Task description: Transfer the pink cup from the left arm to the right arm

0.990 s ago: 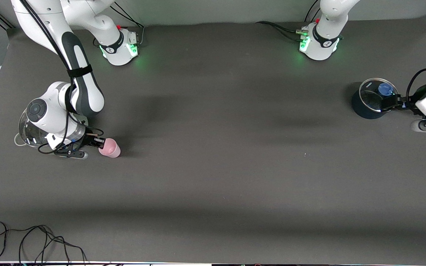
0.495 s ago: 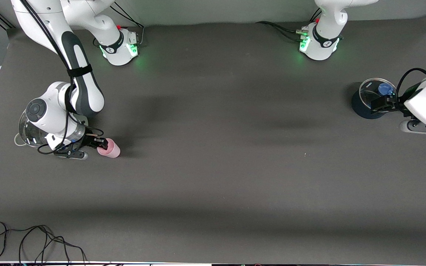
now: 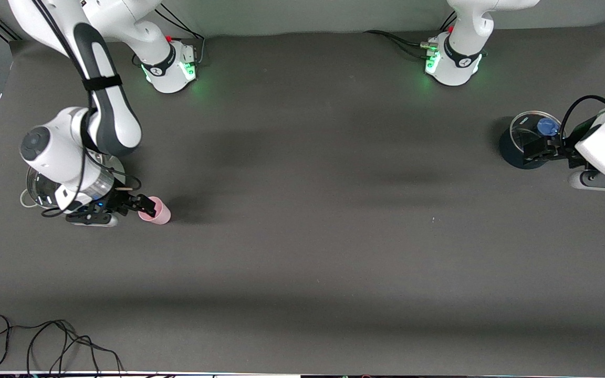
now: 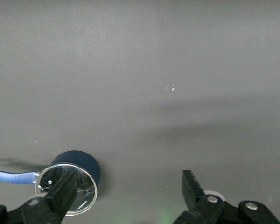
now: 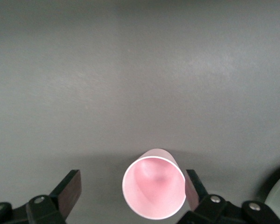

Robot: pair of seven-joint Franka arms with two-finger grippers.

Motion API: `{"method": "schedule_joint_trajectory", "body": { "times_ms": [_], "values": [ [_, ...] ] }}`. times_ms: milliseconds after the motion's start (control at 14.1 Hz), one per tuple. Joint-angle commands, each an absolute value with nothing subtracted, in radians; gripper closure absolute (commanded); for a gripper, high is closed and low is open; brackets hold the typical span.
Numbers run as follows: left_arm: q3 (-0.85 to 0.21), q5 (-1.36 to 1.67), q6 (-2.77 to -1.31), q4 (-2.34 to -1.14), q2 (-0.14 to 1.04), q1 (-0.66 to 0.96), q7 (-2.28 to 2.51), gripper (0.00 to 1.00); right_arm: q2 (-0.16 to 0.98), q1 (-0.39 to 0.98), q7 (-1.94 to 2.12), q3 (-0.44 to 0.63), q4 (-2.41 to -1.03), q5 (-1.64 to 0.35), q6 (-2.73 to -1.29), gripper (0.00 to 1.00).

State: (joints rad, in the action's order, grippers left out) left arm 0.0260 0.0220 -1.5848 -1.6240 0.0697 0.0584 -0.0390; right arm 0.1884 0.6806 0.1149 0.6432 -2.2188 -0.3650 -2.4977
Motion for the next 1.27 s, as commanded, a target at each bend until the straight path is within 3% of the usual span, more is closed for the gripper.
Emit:
{"method": "schedule_joint_trajectory", "body": {
  "times_ms": [0,283,636,848,1202],
  "values": [
    [0.043,0.028,-1.591,-1.624,0.054,0.078,-0.005,0.0,0.108,0.692,0.027,0.663,-2.172,-0.237,-2.36,0.01],
    [0.019,0.02,-1.589,-1.626,0.054,0.055,-0.006,0.0,0.072,0.692,-0.115,0.655,-1.88,-0.075,-1.935,0.0],
    [0.011,0.021,-1.586,-1.626,0.054,0.046,-0.017,0.0,0.083,0.666,-0.106,0.681,-1.57,-0.028,-1.605,0.01],
    [0.011,0.021,-1.585,-1.626,0.054,0.048,-0.02,0.0,0.086,0.666,-0.101,0.724,-1.48,-0.02,-1.536,0.0],
    [0.012,0.018,-1.586,-1.629,0.054,0.049,-0.021,0.0,0.09,0.667,-0.107,0.73,-1.483,-0.026,-1.536,0.0]
  ]
}}
